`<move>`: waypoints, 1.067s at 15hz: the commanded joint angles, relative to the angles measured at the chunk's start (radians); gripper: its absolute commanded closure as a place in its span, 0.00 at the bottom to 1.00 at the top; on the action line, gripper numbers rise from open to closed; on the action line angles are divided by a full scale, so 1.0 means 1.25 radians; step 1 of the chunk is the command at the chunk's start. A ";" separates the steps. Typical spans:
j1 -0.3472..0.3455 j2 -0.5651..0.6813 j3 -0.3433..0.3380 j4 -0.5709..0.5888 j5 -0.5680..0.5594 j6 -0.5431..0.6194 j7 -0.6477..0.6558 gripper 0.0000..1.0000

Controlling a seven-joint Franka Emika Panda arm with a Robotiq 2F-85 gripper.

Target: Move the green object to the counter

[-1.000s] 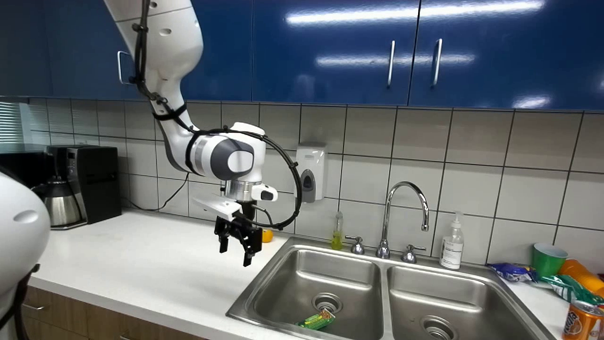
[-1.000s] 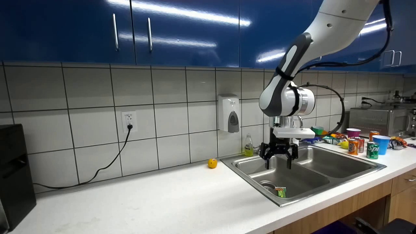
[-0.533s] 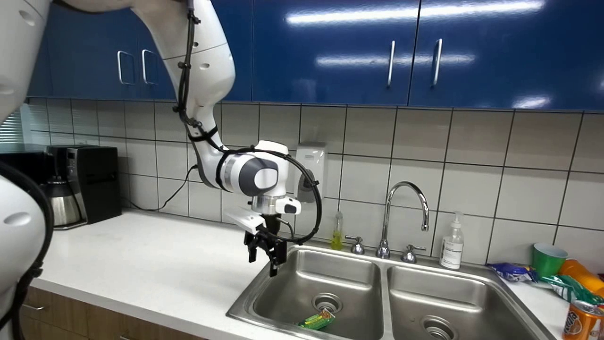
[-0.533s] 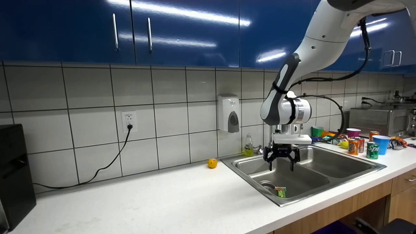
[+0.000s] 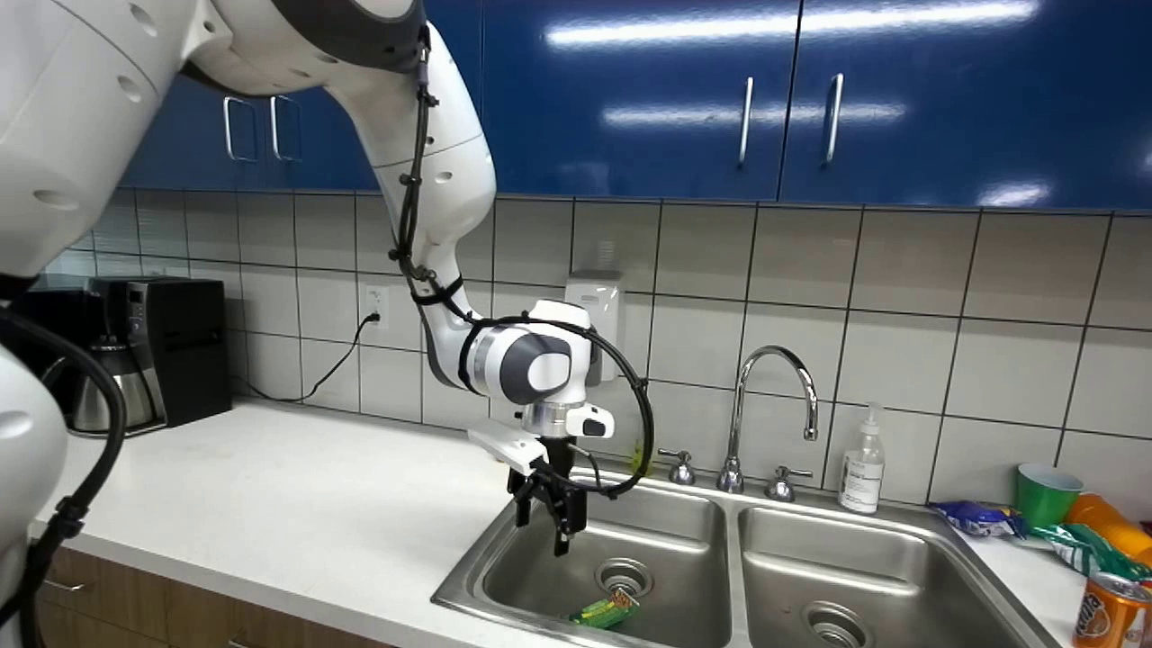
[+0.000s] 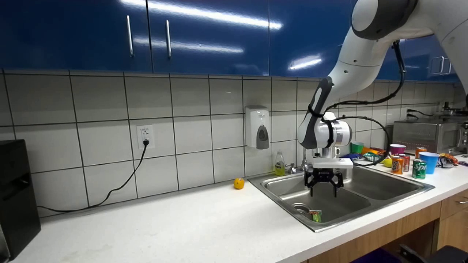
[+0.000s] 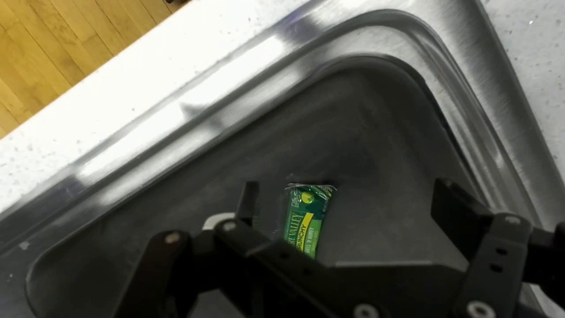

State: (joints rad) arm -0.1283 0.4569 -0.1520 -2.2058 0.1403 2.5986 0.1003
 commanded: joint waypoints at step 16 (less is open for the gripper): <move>-0.042 0.284 0.020 0.265 0.018 -0.017 0.007 0.00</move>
State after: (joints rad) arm -0.1484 0.7541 -0.1512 -1.9511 0.1482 2.5984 0.1003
